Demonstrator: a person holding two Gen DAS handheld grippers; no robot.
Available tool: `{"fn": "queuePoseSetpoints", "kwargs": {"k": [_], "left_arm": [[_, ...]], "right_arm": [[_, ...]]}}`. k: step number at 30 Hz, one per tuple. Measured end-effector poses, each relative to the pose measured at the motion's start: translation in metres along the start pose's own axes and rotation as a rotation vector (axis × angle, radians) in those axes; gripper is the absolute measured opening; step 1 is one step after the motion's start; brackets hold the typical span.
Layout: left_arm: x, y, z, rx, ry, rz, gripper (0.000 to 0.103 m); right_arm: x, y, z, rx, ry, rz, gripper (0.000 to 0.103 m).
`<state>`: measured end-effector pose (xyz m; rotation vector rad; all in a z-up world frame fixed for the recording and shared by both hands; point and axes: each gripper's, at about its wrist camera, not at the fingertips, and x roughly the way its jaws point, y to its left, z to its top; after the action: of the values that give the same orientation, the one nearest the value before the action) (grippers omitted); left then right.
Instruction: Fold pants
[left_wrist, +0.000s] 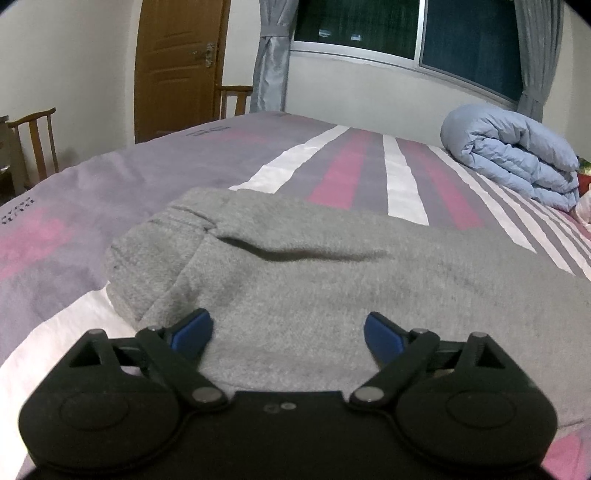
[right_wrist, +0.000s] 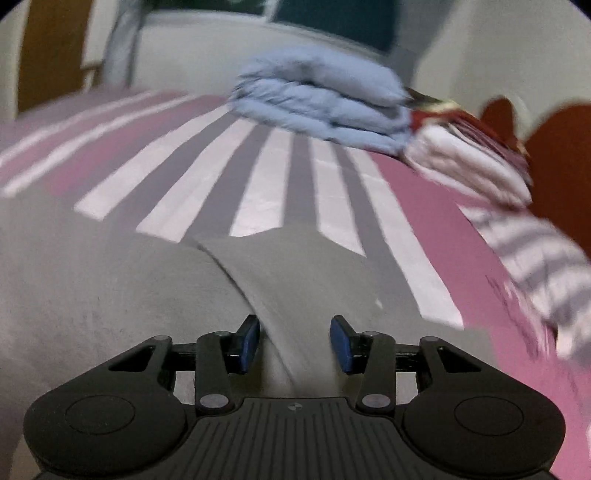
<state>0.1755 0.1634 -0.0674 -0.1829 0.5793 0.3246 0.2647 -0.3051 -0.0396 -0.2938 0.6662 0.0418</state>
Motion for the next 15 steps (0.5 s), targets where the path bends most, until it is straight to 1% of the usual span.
{"fn": "queuePoseSetpoints", "kwargs": {"k": [2, 4, 5, 6, 7, 8, 9, 11, 12, 13, 15], "left_arm": [[0.0, 0.0, 0.0, 0.003, 0.002, 0.001, 0.085], [0.0, -0.001, 0.0, 0.005, 0.002, 0.003, 0.086], [0.0, -0.002, 0.0, 0.007, 0.003, 0.004, 0.086], [0.001, -0.002, 0.0, 0.01, 0.004, 0.005, 0.087], [0.0, -0.002, 0.0, 0.012, 0.003, 0.004, 0.087], [0.0, -0.002, 0.0, 0.012, 0.003, 0.002, 0.087], [0.0, -0.001, -0.001, 0.012, 0.002, -0.001, 0.087], [0.0, -0.001, -0.001, 0.014, 0.002, -0.004, 0.087], [0.0, -0.001, -0.001, 0.015, 0.002, -0.005, 0.087], [0.0, -0.001, -0.001, 0.016, 0.002, -0.005, 0.087], [0.0, -0.002, -0.001, 0.019, 0.003, -0.003, 0.088]], "right_arm": [[0.017, 0.02, 0.005, -0.125, -0.002, -0.023, 0.043], [0.029, 0.032, 0.009, -0.219, -0.021, -0.063, 0.043], [0.033, 0.032, 0.01, -0.227, -0.032, -0.064, 0.043], [0.035, 0.026, 0.014, -0.197, -0.039, -0.043, 0.042], [0.037, 0.014, 0.017, -0.14, -0.037, -0.022, 0.039], [0.032, 0.0, 0.019, -0.069, -0.047, -0.017, 0.018], [0.022, -0.019, 0.02, 0.033, -0.063, -0.025, 0.008], [-0.004, -0.063, 0.011, 0.266, -0.1, -0.025, 0.008], [-0.018, -0.087, -0.001, 0.393, -0.117, -0.032, 0.008], [-0.027, -0.105, -0.013, 0.48, -0.123, -0.04, 0.008], [-0.038, -0.136, -0.046, 0.632, -0.121, -0.057, 0.008]]}}
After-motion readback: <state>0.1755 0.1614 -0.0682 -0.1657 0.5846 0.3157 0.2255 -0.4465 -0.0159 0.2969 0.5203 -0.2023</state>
